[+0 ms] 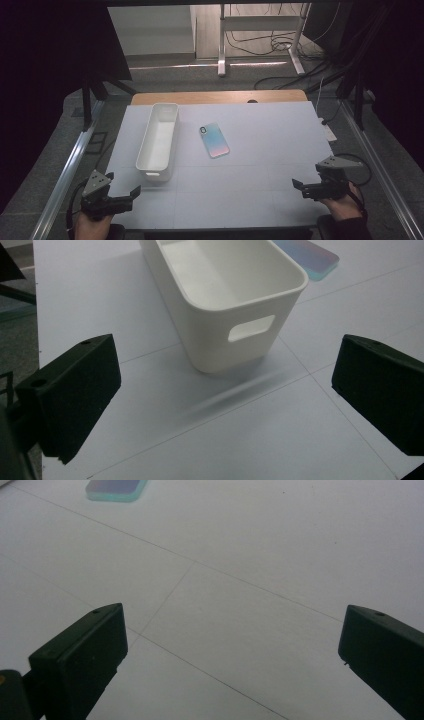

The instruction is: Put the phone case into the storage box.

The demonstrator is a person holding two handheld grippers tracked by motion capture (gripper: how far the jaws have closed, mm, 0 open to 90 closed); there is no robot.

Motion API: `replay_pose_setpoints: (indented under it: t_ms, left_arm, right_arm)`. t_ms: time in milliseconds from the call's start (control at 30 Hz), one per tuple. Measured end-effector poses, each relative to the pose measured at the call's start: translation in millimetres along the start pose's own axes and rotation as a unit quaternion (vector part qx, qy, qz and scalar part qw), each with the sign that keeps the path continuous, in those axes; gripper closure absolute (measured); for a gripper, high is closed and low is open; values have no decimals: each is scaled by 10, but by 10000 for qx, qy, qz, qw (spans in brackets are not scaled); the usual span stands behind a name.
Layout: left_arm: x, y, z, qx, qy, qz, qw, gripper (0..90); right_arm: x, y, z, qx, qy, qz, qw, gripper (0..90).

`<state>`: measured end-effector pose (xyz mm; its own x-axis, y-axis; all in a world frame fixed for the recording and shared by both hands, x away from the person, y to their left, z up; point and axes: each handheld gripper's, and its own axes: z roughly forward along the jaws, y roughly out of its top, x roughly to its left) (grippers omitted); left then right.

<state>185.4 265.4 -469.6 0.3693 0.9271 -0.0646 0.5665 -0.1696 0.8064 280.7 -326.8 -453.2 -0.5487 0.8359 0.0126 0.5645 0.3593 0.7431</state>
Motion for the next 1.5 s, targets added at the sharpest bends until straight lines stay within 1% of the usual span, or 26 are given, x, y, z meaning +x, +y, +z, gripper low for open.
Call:
replay_pose_setpoints:
  t_ms: [100,333,567,800,1033,1167,1233,1500]
  left_arm:
    - [-3,0,-3,-1,-1,20,10000,1]
    - [16,-7,-13,-59,-76,-45,9999,1]
    - [13,-8,-16,-57,-52,-40,10000,0]
    - [3,-7,-13,-41,-47,22,10000,0]
    - [8,-6,-10,-43,-65,2,10000,0]
    - [6,-4,-8,-32,-79,33,10000,0]
    - [9,-5,-8,-36,-84,24,10000,0]
    - [13,-3,-5,-28,-115,16,9999,2]
  right_arm:
    - [2,0,3,7,10,-4,10000,0]
    - [12,5,9,63,14,-54,10000,0]
    - [16,10,16,81,-12,-77,9999,0]
    - [28,18,28,136,-36,-115,9998,0]
    - [44,30,41,190,-74,-163,9997,0]
    - [45,45,45,161,-14,-105,9998,0]
    - [45,64,59,201,14,-97,9998,0]
    - [75,147,118,315,160,-226,9991,0]
